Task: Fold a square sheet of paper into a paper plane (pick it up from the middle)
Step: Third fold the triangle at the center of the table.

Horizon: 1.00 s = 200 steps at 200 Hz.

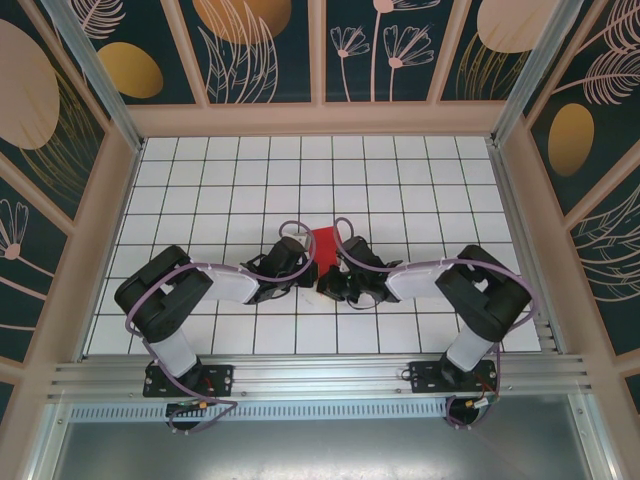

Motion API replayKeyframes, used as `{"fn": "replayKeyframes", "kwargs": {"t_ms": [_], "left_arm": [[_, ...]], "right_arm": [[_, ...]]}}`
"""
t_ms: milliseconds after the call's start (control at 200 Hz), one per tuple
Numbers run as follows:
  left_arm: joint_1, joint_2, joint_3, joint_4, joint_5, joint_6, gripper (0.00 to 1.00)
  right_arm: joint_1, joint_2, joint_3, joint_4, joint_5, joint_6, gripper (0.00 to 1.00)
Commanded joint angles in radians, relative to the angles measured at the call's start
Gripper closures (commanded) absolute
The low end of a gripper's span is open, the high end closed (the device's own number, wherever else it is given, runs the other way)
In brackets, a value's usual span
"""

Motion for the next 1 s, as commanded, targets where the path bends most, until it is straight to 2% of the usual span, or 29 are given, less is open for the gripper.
{"fn": "replayKeyframes", "kwargs": {"t_ms": [0,140,280,475,731,996], "left_arm": [[0.002,0.026,0.007,-0.033,-0.001,0.009,0.88],[0.002,0.023,0.006,-0.039,-0.002,0.012,0.88],[0.002,0.022,0.002,-0.039,-0.002,0.01,0.88],[0.003,0.022,0.001,-0.036,-0.001,0.007,0.88],[0.003,0.028,0.005,-0.039,-0.001,0.007,0.88],[0.002,0.031,0.007,-0.043,0.002,0.007,0.88]], "right_arm": [[0.006,0.047,-0.005,-0.004,0.004,0.001,0.91],[0.006,0.051,0.003,-0.022,0.004,0.0,0.91],[-0.005,-0.05,0.026,-0.066,0.031,-0.036,0.91],[-0.114,-0.145,0.007,-0.047,-0.015,-0.086,0.89],[-0.139,-0.055,0.051,-0.007,-0.099,-0.101,0.89],[-0.138,0.077,0.072,-0.065,-0.045,-0.125,0.9]]}}
